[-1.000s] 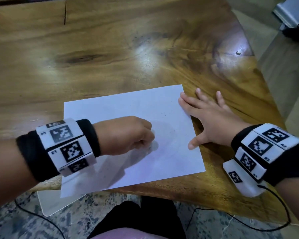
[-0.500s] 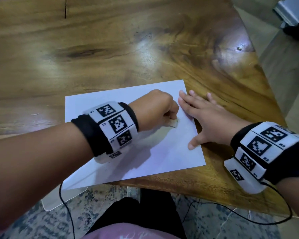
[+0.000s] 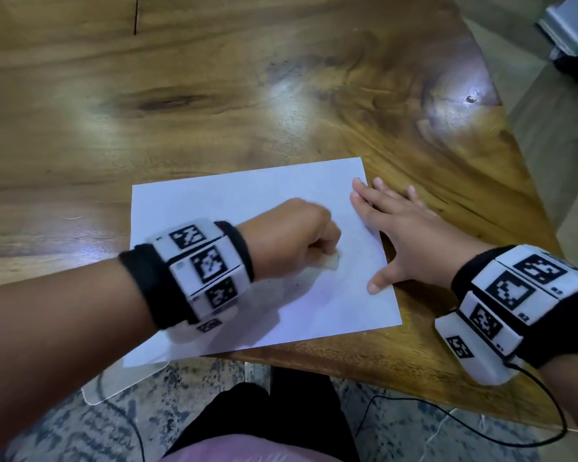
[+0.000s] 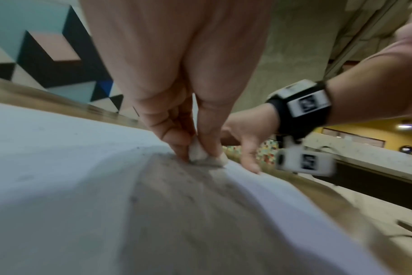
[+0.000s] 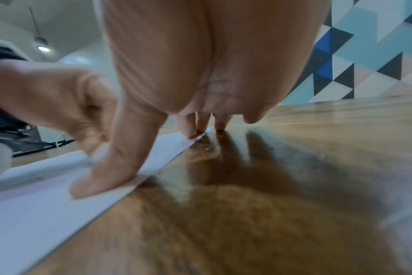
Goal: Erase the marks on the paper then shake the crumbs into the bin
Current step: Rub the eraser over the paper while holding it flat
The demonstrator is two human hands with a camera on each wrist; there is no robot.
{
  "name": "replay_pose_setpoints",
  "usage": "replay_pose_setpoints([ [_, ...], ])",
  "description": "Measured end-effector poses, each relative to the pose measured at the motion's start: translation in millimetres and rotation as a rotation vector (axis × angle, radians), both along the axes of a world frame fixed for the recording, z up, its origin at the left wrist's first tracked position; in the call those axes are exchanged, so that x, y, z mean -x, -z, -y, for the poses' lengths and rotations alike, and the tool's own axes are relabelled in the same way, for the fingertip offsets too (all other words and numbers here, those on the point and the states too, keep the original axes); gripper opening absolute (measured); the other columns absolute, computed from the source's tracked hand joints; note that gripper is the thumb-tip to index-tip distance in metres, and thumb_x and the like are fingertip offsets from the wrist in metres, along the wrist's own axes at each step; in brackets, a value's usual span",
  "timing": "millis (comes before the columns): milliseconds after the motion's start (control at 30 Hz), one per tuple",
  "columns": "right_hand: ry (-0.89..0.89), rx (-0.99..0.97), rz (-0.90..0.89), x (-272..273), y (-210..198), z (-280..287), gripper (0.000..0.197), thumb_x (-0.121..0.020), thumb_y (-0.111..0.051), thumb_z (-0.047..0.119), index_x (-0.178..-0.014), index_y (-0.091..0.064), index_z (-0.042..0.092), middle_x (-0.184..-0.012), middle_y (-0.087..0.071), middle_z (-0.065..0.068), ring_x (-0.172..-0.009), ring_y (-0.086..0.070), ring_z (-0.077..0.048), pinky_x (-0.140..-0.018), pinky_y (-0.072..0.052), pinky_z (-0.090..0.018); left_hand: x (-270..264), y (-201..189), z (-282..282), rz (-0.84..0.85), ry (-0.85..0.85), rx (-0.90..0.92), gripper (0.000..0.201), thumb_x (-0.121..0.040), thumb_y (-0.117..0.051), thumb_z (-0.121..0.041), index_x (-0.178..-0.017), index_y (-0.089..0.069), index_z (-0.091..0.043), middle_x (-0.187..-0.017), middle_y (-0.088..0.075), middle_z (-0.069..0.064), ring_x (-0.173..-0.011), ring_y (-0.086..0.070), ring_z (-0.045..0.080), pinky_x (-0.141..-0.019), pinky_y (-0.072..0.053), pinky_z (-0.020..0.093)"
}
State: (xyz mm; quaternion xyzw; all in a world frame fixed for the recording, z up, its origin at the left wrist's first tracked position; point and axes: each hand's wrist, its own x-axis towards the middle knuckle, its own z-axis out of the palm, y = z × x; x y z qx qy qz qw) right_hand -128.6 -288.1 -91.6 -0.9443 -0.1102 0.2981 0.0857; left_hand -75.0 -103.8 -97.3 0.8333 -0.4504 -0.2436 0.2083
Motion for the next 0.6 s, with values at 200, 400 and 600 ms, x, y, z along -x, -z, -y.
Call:
replay_pose_setpoints([
  [200,-0.009,0.019,0.000,0.4,-0.6,-0.3,0.128,-0.059,-0.076,0.053,-0.145,0.013,0.022,-0.152,0.025,0.014,-0.131,0.029,0.001,-0.108,0.022,-0.032,7.7,-3.9,-14.0,-0.064,0.123,-0.072,0.006,-0.077,-0.062,-0.012,-0.078,-0.067,-0.010,-0.082,-0.066,0.009,-0.076,-0.058,0.024,-0.068,-0.041,0.029],
  [400,0.001,0.025,-0.006,0.0,-1.7,-1.7,0.128,-0.058,-0.076,0.053,-0.146,0.012,0.023,-0.152,0.025,0.014,-0.130,0.029,0.001,-0.109,0.021,-0.033,-10.7,-2.8,14.5,0.015,0.029,-0.055,0.016,-0.079,-0.062,-0.026,-0.080,-0.064,-0.010,-0.082,-0.065,0.009,-0.077,-0.056,0.023,-0.066,-0.037,0.027],
  [600,-0.001,0.009,-0.001,1.1,-1.8,-1.1,0.127,-0.060,-0.076,0.052,-0.146,0.012,0.021,-0.151,0.026,0.014,-0.131,0.028,0.001,-0.108,0.021,-0.033,10.5,-1.2,-22.2,-0.107,0.180,-0.109,0.005,-0.078,-0.059,-0.010,-0.077,-0.064,-0.008,-0.083,-0.063,0.007,-0.076,-0.057,0.022,-0.068,-0.044,0.031],
])
